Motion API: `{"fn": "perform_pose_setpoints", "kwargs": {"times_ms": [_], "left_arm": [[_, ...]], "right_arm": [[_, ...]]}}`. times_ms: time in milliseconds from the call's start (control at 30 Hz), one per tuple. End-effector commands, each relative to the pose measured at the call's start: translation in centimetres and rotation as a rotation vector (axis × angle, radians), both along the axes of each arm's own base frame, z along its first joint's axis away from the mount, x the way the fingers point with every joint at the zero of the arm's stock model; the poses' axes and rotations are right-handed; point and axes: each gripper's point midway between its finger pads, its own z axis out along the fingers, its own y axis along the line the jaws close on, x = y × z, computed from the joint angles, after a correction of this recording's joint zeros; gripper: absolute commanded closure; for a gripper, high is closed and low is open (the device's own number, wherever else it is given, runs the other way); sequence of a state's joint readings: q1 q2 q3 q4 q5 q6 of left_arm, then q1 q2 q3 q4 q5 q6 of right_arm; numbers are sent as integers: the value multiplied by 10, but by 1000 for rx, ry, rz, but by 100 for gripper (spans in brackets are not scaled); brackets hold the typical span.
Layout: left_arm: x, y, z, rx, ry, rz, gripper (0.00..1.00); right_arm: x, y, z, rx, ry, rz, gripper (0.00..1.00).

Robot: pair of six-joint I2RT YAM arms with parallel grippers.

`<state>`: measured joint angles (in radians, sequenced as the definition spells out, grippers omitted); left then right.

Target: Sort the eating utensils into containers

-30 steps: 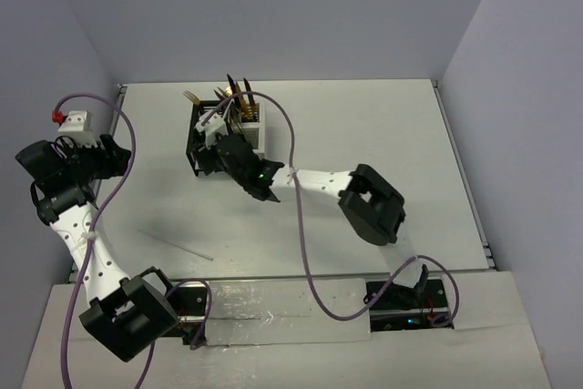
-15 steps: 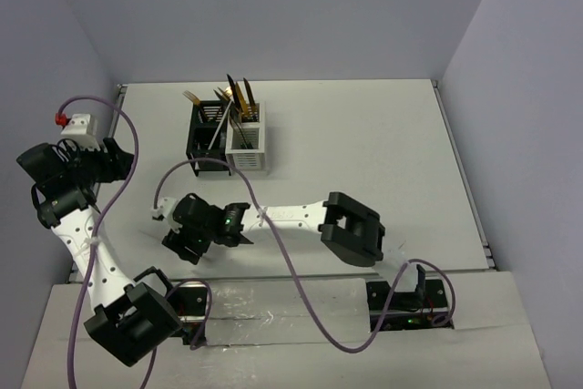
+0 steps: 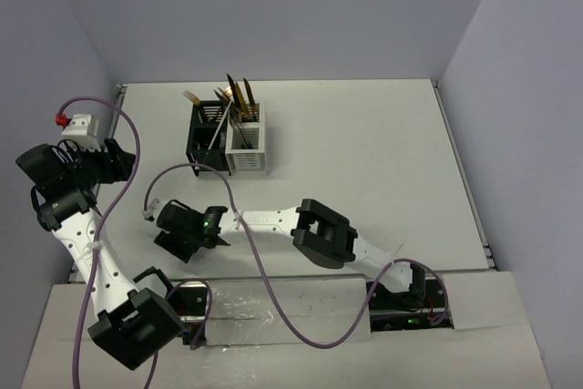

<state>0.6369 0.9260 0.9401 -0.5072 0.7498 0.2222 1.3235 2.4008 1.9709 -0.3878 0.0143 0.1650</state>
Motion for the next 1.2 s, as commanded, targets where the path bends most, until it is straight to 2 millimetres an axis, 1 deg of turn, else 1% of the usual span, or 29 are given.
{"fn": "perform_pose_setpoints", "kwargs": {"times_ms": [0, 33, 133, 167, 233, 267, 300, 333, 367, 400, 433, 467, 500, 533, 567, 600, 633, 667, 700, 733, 800, 867, 933, 967, 1000, 1033, 1067, 1100, 1167], "left_arm": [[1, -1, 25, 31, -59, -22, 32], [2, -1, 24, 30, -57, -22, 32], [3, 2, 24, 29, -55, -12, 32], [4, 3, 24, 31, -56, -11, 32], [5, 3, 24, 31, -55, -10, 32], [5, 4, 24, 33, -55, -7, 32], [5, 4, 24, 33, -56, -8, 32], [5, 5, 24, 34, -57, -6, 32], [6, 5, 25, 34, -58, -5, 32], [6, 6, 25, 36, -57, -3, 32], [6, 6, 26, 39, -59, -3, 32], [6, 7, 25, 42, -58, 0, 32], [7, 7, 25, 43, -57, 0, 32], [7, 7, 24, 46, -57, -1, 32], [7, 7, 24, 46, -57, -1, 32], [7, 8, 24, 47, -58, -1, 32], [8, 8, 23, 47, -58, -1, 32], [8, 8, 22, 43, -56, -2, 32], [9, 8, 22, 42, -57, -2, 32], [9, 8, 22, 38, -58, -5, 32], [10, 7, 23, 33, -60, -11, 32], [11, 6, 23, 24, -59, -16, 32], [11, 6, 24, 24, -59, -16, 32], [10, 6, 24, 27, -58, -18, 32], [10, 6, 25, 32, -58, -16, 32], [8, 6, 26, 45, -61, -15, 32], [7, 7, 25, 50, -60, -12, 32], [7, 7, 26, 59, -65, -9, 32], [5, 9, 25, 77, -67, 7, 32]], "right_arm": [[-3, -11, -33, -136, -46, -24, 34], [-4, -9, -32, -147, -56, -17, 34], [-10, -16, -50, -207, -72, -9, 39], [-10, -18, -53, -220, -78, -17, 50], [-11, -32, -65, -267, -72, -31, 67], [-11, -39, -68, -286, -69, -34, 83], [-13, -43, -63, -287, -63, -31, 90], [-18, -61, -76, -332, -50, -28, 96], [-20, -71, -78, -345, -45, -30, 100], [-23, -76, -66, -325, -39, -27, 100], [-30, -108, -86, -396, -19, -31, 100], [-32, -118, -86, -402, -13, -35, 100], [-34, -129, -75, -396, -3, -57, 100], [-43, -166, -92, -483, 16, -65, 100], [-45, -176, -79, -473, 22, -79, 100], [-49, -193, -80, -492, 41, -108, 100], [-58, -227, -92, -564, 70, -118, 100], [-62, -236, -83, -555, 88, -129, 100], [-72, -263, -90, -609, 136, -142, 100], [-75, -274, -90, -630, 152, -152, 100], [-76, -285, -87, -647, 160, -167, 96], [-70, -288, -88, -670, 141, -172, 87], [-61, -274, -85, -658, 133, -170, 78], [-60, -273, -92, -678, 141, -165, 75], [-54, -259, -88, -662, 134, -153, 73], [-51, -254, -87, -663, 125, -145, 72], [-50, -253, -93, -683, 121, -140, 72], [-45, -241, -90, -666, 111, -124, 73], [-45, -240, -94, -695, 112, -112, 76]]}}
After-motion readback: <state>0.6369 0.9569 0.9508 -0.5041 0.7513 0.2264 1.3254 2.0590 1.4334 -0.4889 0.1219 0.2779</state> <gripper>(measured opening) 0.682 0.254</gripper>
